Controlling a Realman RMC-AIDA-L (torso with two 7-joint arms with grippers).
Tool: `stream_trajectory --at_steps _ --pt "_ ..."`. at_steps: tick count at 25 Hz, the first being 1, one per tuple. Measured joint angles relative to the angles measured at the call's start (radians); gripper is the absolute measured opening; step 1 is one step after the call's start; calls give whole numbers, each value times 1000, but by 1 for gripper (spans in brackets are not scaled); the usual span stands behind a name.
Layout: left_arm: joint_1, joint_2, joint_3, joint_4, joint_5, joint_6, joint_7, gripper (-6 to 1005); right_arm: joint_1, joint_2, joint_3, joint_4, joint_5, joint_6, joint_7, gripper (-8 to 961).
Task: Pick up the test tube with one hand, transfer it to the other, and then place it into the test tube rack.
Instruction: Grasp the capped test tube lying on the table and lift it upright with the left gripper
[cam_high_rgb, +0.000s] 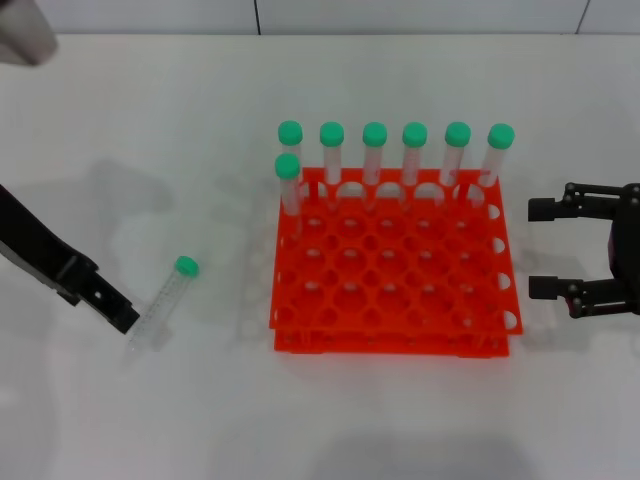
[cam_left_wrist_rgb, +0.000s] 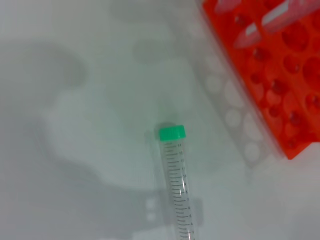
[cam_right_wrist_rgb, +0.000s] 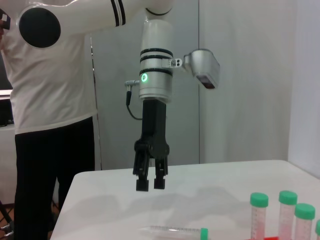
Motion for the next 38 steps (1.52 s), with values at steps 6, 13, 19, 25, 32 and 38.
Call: stream_trajectory --at_steps 6,13,19,25,32,38 --pt "-13 -53 3 -7 97 -37 -3 858 14 1 -9 11 -15 30 -1 787" --pt "-26 -78 9 -68 171 -106 -15 857 20 7 -20 11 -17 62 2 787" --pt "-63 -92 28 -160 198 -178 -18 847 24 14 -28 13 -19 88 -1 787" --pt "-103 -94 31 -235 201 -217 -9 815 29 18 -28 13 -19 103 -5 786" --pt "-120 -99 45 -251 204 -235 -9 778 32 20 -28 13 -19 119 -4 786" --pt "-124 -105 46 -252 205 -236 -21 677 32 20 -27 13 -19 120 -5 786"
